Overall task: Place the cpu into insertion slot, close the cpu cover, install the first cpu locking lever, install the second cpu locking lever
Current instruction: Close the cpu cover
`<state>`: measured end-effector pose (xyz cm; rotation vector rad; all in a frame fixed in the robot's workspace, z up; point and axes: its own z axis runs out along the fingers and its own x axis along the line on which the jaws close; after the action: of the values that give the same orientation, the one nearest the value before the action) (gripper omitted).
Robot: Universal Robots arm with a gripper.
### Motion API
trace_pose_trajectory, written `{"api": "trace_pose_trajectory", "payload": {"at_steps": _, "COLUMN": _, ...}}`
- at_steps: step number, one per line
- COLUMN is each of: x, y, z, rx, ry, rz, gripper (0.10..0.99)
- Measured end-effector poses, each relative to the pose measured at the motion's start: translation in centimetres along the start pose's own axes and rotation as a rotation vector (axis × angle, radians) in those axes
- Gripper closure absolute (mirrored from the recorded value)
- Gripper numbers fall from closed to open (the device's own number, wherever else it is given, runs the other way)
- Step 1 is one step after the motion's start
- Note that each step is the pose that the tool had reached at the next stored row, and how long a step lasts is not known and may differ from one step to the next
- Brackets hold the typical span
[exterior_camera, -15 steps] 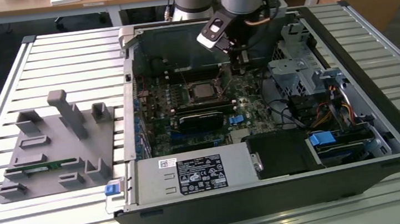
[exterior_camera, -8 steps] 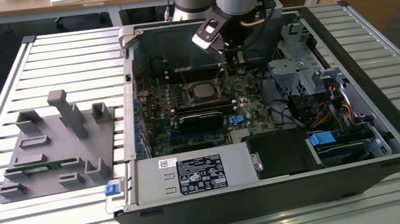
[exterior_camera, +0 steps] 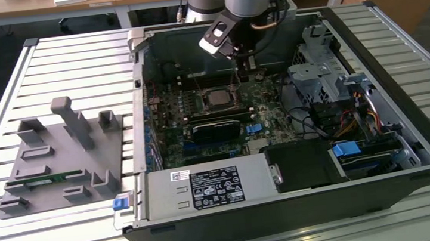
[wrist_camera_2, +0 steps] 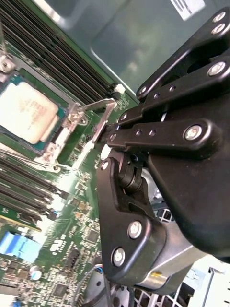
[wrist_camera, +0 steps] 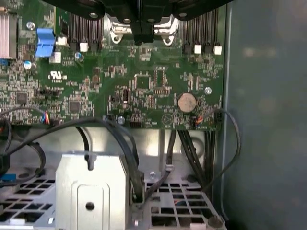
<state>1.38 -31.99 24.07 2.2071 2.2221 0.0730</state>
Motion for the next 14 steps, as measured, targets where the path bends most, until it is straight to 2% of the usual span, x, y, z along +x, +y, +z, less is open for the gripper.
{"api": "trace_pose_trajectory", "payload": {"at_steps": 7, "x": 0.01, "y": -1.3, "z": 0.09, "rx": 0.0, "ry": 0.0002, "rz": 0.0, "gripper": 0.98}}
{"api": "trace_pose_trajectory", "payload": {"at_steps": 14, "x": -0.04, "y": -1.77, "z": 0.57, "rx": 0.001, "ry": -0.0001, "rz": 0.0, "gripper": 0.98}}
